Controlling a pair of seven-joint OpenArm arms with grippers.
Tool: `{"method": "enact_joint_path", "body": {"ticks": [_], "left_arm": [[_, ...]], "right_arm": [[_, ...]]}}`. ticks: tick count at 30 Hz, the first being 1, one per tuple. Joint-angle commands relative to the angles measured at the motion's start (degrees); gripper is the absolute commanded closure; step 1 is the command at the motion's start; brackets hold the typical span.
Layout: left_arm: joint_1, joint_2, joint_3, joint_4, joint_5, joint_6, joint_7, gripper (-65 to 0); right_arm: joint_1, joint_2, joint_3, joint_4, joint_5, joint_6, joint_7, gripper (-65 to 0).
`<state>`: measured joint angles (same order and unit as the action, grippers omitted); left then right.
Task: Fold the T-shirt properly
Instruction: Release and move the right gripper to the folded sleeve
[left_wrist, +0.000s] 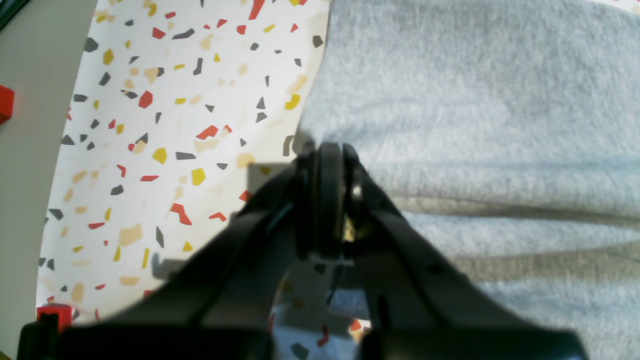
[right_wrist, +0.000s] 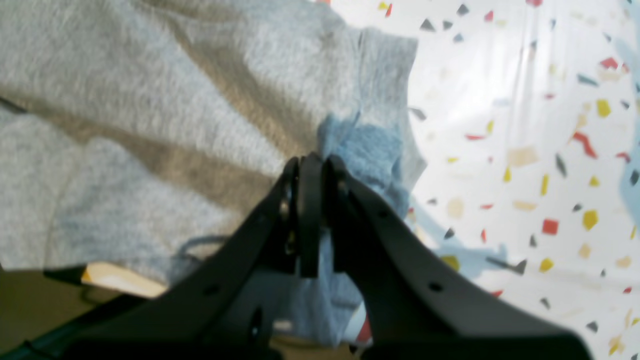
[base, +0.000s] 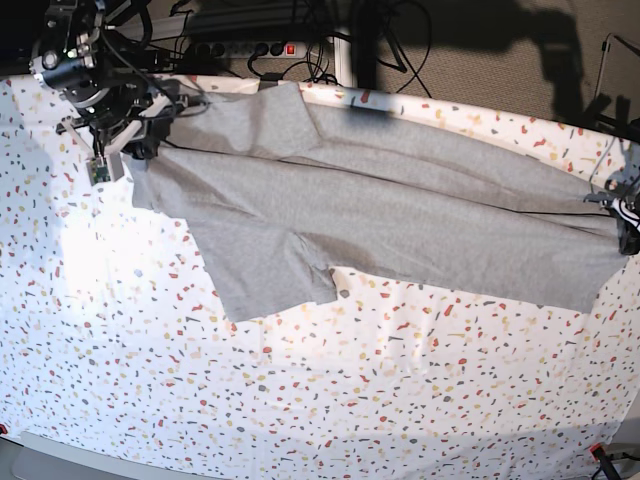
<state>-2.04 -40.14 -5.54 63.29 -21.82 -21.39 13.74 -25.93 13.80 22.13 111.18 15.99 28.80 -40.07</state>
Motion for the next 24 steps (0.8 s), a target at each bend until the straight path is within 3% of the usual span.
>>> {"method": "enact_joint_path", "body": {"ticks": [1, 2, 3, 5, 6, 8, 10, 17, 24], "left_arm": [[-0.8, -1.8, -0.7, 0.9, 0.0, 0.6, -1.5, 0.0], [-0.8, -1.8, -0.7, 0.9, 0.0, 0.6, -1.7, -2.5], [-0.8, -1.8, -0.7, 0.9, 0.0, 0.6, -1.7, -10.0], [-1.0, -1.8, -0.7, 0.9, -0.1, 0.7, -1.8, -24.5], [-1.0, -1.8, -0.8, 0.9, -0.1, 1.3, -1.8, -28.7], [-1.1, -1.8, -0.8, 0.9, -0.1, 2.9, -1.8, -30.0], [-1.1, -1.8, -0.8, 0.9, -0.1, 3.5, -1.8, -30.0], [-1.2, -1.8, -0.8, 0.9, -0.3, 3.7, -1.8, -30.0], [-1.2, -1.8, -0.8, 0.9, -1.2, 3.7, -2.0, -30.0]], "right_arm": [[0.0, 0.4, 0.4, 1.1, 0.0, -0.1, 0.3, 0.0], [0.1, 0.5, 0.4, 1.1, 0.2, -0.1, 0.0, 0.0], [0.1, 0.5, 0.4, 1.1, 0.3, -0.1, 0.0, 0.0], [0.6, 0.5, 0.4, 1.1, 0.3, -0.1, 0.2, -12.8], [1.1, 0.5, 0.4, 1.1, 0.7, -0.1, 0.2, -20.5], [2.7, 0.5, 0.4, 1.1, 1.7, -0.1, 0.2, -33.1], [5.0, 0.5, 0.4, 1.1, 3.6, -0.1, 0.1, -38.8], [16.2, 0.4, 0.3, -0.3, 7.2, -0.1, -2.8, -39.1], [28.3, 0.5, -4.9, -14.5, 6.6, -0.1, -2.8, -39.0]]}}
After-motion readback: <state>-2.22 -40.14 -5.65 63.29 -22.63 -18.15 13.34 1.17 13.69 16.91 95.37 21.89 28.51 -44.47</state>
